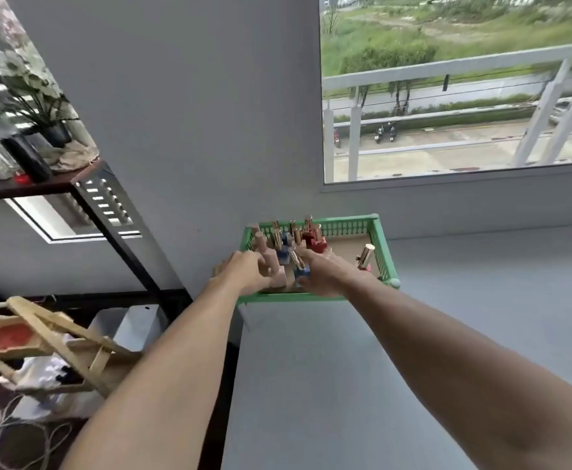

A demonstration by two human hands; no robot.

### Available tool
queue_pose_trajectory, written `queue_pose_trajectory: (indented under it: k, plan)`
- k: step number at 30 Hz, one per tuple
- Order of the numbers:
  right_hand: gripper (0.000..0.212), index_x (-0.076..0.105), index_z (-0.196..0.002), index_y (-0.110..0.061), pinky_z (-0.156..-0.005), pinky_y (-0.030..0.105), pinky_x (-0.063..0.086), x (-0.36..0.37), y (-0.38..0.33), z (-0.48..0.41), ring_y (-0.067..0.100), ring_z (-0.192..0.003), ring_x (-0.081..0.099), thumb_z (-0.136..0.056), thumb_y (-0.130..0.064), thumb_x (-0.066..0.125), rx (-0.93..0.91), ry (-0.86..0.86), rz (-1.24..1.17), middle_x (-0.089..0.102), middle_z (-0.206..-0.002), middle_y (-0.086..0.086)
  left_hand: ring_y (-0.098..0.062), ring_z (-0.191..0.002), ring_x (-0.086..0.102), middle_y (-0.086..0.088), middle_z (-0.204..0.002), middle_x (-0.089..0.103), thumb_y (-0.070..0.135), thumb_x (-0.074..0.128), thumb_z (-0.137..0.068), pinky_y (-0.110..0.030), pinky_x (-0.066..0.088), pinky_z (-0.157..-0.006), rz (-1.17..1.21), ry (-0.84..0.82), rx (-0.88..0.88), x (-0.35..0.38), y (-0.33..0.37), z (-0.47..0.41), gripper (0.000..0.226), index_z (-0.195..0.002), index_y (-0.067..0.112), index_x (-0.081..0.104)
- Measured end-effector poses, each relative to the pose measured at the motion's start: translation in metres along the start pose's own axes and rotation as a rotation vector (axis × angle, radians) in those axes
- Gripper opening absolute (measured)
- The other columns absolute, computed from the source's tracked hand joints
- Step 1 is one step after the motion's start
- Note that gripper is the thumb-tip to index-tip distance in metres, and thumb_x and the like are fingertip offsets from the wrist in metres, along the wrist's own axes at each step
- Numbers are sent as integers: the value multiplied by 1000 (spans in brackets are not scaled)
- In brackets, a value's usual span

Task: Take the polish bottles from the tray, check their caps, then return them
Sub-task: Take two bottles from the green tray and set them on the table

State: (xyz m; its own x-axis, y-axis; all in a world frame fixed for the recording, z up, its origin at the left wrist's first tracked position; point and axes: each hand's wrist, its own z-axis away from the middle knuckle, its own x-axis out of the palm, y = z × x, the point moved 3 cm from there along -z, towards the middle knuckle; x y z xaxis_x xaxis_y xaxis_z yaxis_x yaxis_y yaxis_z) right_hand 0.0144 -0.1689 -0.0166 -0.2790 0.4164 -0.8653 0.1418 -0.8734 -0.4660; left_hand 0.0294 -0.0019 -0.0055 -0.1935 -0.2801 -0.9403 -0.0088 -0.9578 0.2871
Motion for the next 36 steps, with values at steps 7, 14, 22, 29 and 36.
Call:
queue_pose_trajectory:
  k: [7, 14, 22, 29, 36]
  plan:
    - [25, 48, -112, -12, -74, 38, 47, 11, 4, -12, 32, -91, 53, -88, -17, 51, 81, 4, 5, 56, -113, 18, -25, -97, 58, 1, -105, 67, 45, 69, -76, -34, 47, -81, 26, -19, 69, 10, -8, -18, 28, -101, 34, 67]
    - [6, 50, -93, -15, -65, 36, 43, 13, 6, -15, 28, -80, 53, -87, -15, 50, 66, 65, -10, 57, -96, 13, -24, -92, 57, 2, -106, 67, 49, 71, -73, -31, 43, -75, 47, 9, 104, 8, -13, -20, 29, -98, 35, 69]
    - [23, 37, -72, -34, -49, 25, 28, -6, 7, 9, 13, -63, 42, -84, -23, 53, -24, 142, -35, 40, -72, -5, -22, -83, 61, 4, -94, 71, 46, 72, -72, -31, 47, -71, 124, 41, 118, -4, -12, 1, 18, -87, 37, 70]
    - [9, 48, -79, -28, -50, 25, 28, -12, 13, 45, 23, -74, 49, -83, -28, 56, -62, 162, -7, 52, -79, 1, -17, -83, 60, 14, -83, 66, 51, 69, -69, -28, 39, -63, 165, 87, 194, 2, -1, 43, 18, -84, 42, 68]
    - [11, 64, -92, -17, -78, 38, 50, 8, 26, 89, 27, -90, 60, -84, -23, 58, -119, 111, -61, 69, -98, 7, -19, -92, 56, 12, -90, 61, 63, 56, -67, -34, 39, -68, 119, 127, 236, 33, -6, 82, 34, -91, 42, 67]
